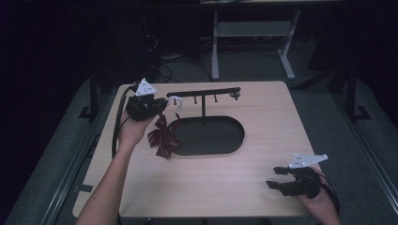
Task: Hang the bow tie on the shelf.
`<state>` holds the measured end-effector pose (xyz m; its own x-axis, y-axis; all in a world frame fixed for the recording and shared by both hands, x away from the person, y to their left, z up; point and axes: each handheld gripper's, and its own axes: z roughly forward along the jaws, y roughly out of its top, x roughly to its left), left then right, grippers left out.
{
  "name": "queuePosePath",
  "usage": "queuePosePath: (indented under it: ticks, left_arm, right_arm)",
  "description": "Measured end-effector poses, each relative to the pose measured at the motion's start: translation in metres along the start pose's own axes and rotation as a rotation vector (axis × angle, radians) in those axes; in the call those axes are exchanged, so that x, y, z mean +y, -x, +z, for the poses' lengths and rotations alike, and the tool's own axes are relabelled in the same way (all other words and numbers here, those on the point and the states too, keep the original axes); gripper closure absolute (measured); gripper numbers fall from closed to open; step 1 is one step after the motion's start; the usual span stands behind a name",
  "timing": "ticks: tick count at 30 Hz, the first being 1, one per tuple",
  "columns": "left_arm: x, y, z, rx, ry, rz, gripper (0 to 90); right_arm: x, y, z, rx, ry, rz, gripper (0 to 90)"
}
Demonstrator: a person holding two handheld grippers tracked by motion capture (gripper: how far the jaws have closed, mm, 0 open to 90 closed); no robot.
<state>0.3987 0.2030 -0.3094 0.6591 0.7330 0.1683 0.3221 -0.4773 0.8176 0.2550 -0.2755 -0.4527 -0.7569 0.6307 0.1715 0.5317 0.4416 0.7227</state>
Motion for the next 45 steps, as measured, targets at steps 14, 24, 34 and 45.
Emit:
queuePosePath:
  ticks: [14,24,34,45]
  left_arm:
    - [-0.002,0.002,-0.003,0.002,-0.004,0.006,79.1]
    - [-0.008,0.004,-0.005,-0.003,-0.011,0.004,78.6]
    - [-0.015,0.005,-0.009,-0.018,-0.022,-0.005,75.8]
    - [-0.023,0.006,-0.012,-0.032,-0.035,-0.016,73.6]
  right_arm:
    - [-0.001,-0.001,-0.001,-0.002,0.003,0.004,34.1]
    - [-0.001,-0.001,-0.002,-0.002,0.002,0.002,34.1]
    - [0.0,-0.001,-0.001,0.0,-0.002,0.005,34.1]
    - [-0.001,0.0,-0.002,-0.002,-0.006,0.013,34.0]
